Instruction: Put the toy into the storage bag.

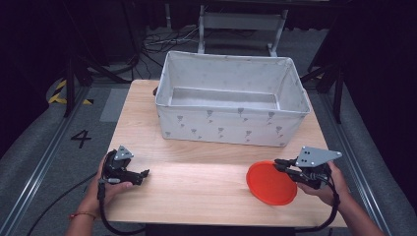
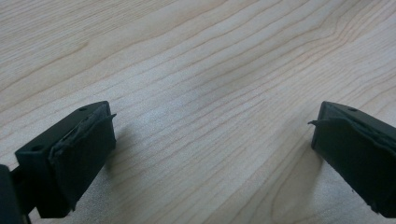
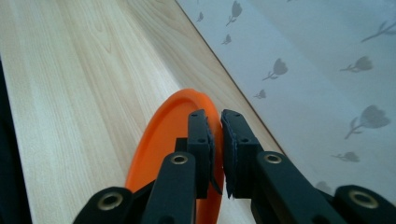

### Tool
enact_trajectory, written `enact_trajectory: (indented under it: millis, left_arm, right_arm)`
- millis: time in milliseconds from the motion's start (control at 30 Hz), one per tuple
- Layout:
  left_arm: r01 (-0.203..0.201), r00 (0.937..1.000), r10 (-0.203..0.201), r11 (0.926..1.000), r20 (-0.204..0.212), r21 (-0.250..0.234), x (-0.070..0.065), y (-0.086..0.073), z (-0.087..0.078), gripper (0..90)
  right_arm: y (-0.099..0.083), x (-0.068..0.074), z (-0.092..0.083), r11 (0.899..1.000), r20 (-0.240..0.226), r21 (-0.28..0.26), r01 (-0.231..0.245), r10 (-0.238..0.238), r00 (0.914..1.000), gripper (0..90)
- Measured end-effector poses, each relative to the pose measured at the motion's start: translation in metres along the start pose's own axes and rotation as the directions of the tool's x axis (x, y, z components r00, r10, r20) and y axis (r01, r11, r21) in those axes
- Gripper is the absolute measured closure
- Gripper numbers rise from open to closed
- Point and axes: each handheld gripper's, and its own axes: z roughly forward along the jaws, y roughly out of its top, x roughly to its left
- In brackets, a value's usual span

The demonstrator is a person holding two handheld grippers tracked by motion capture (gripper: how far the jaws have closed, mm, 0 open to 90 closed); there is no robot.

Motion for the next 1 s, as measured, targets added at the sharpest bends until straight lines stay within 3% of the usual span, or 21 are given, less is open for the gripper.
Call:
enact_trajectory:
  millis: [333, 767, 1000]
  left_arm:
    - [0.000, 1.0000, 0.000, 1.0000, 0.000, 0.000, 0.000, 0.000, 0.000, 0.1]
    - [0.001, 1.0000, -0.001, 1.0000, 0.002, 0.000, 0.000, 0.000, 0.000, 0.1]
    - [0.001, 1.0000, -0.001, 1.0000, 0.002, 0.000, 0.000, 0.000, 0.000, 0.0]
  right_arm:
    - [0.015, -0.002, -0.015, 0.998, 0.030, 0.004, 0.057, -0.057, 0.9979, 82.9]
    - [0.039, -0.010, -0.041, 0.996, 0.046, -0.049, 0.068, -0.066, 0.9968, 82.9]
    - [0.052, -0.020, -0.053, 0.996, 0.059, -0.050, 0.072, -0.069, 0.9958, 82.9]
